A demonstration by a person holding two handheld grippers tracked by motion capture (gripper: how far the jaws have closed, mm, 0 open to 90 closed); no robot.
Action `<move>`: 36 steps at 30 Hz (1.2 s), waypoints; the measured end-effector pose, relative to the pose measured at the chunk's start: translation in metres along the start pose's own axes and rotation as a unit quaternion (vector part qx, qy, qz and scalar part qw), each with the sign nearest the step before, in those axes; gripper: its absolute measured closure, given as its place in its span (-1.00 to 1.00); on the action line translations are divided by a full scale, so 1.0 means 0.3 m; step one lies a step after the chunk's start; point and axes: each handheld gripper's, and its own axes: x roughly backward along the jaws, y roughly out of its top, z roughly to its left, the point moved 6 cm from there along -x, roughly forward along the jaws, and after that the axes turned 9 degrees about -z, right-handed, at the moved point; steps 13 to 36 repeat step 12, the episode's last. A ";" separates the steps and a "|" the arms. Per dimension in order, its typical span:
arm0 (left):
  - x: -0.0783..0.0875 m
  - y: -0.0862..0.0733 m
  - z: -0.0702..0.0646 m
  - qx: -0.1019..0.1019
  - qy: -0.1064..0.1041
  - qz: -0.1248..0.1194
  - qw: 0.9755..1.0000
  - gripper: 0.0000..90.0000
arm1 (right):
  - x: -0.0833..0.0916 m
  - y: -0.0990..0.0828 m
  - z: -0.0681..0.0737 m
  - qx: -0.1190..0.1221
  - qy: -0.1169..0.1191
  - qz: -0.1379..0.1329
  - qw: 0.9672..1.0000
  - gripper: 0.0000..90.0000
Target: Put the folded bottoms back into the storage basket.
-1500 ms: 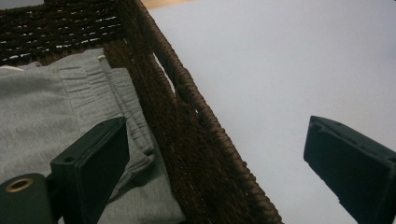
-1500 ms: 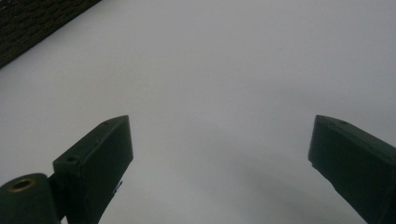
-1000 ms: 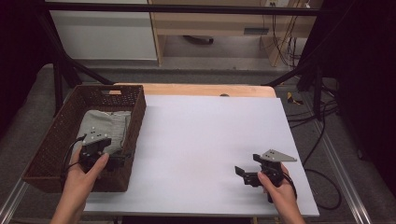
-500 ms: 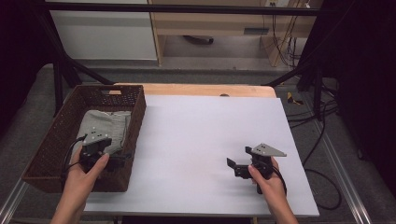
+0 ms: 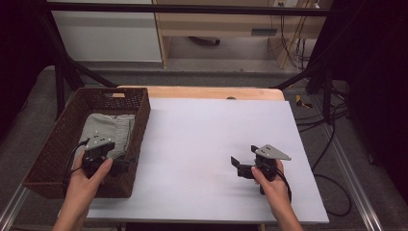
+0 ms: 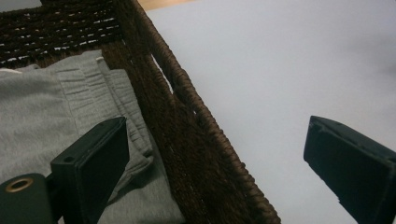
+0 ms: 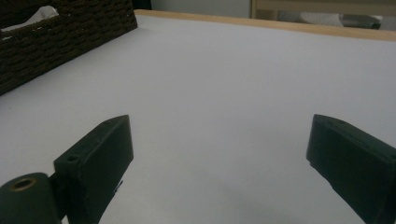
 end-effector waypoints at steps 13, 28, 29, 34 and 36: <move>0.017 0.050 -0.072 -0.028 -0.008 -0.026 0.999 -0.83 | 0.005 -0.007 0.003 0.014 -0.009 0.010 1.000 -0.84; 0.017 0.050 -0.072 -0.028 -0.008 -0.026 0.999 -0.83 | 0.005 -0.007 0.003 0.014 -0.009 0.010 1.000 -0.84; 0.017 0.050 -0.072 -0.028 -0.008 -0.026 0.999 -0.83 | 0.005 -0.007 0.003 0.014 -0.009 0.010 1.000 -0.84; 0.017 0.050 -0.072 -0.028 -0.008 -0.026 0.999 -0.83 | 0.005 -0.007 0.003 0.014 -0.009 0.010 1.000 -0.84; 0.017 0.050 -0.072 -0.028 -0.008 -0.026 0.999 -0.83 | 0.005 -0.007 0.003 0.014 -0.009 0.010 1.000 -0.84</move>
